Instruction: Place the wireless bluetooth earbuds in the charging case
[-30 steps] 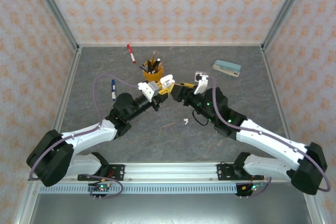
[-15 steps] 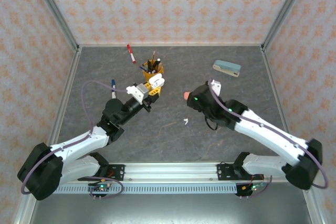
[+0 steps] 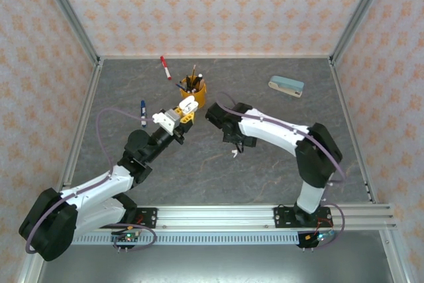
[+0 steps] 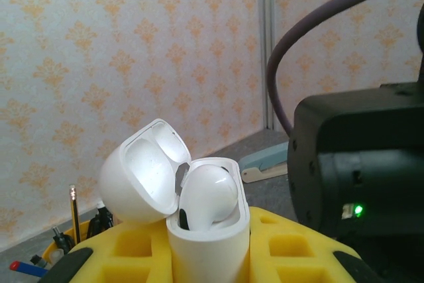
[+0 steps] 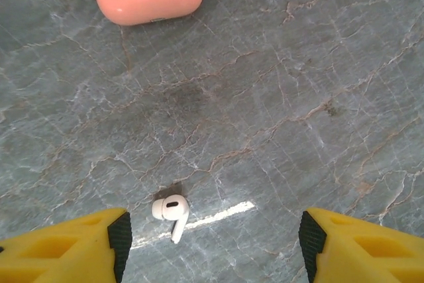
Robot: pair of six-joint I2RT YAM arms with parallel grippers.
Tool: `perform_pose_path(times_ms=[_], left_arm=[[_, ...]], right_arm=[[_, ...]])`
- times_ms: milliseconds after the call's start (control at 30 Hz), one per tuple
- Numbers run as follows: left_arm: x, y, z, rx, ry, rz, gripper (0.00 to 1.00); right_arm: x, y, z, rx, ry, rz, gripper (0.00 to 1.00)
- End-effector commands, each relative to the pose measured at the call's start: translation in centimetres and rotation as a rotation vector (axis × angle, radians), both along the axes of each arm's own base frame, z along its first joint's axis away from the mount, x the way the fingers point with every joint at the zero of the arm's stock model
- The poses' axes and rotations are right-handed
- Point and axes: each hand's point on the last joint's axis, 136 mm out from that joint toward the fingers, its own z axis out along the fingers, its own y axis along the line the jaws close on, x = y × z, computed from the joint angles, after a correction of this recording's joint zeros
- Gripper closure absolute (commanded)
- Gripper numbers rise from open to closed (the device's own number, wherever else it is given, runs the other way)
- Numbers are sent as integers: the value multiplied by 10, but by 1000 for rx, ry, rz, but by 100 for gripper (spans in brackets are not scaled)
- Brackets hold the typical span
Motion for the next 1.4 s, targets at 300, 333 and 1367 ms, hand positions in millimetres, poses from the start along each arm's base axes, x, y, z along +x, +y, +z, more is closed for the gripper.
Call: perform_pose_path(times_ms=[300, 333, 1367], left_arm=[[-5, 15, 26, -68, -78, 36, 100], [-5, 14, 26, -68, -78, 35, 100], [-4, 13, 22, -63, -65, 29, 100]], right_arm=[[-12, 22, -44, 42, 166, -36, 37], [-12, 24, -47, 51, 171, -35, 38], [-21, 3, -71, 14, 199, -12, 55]])
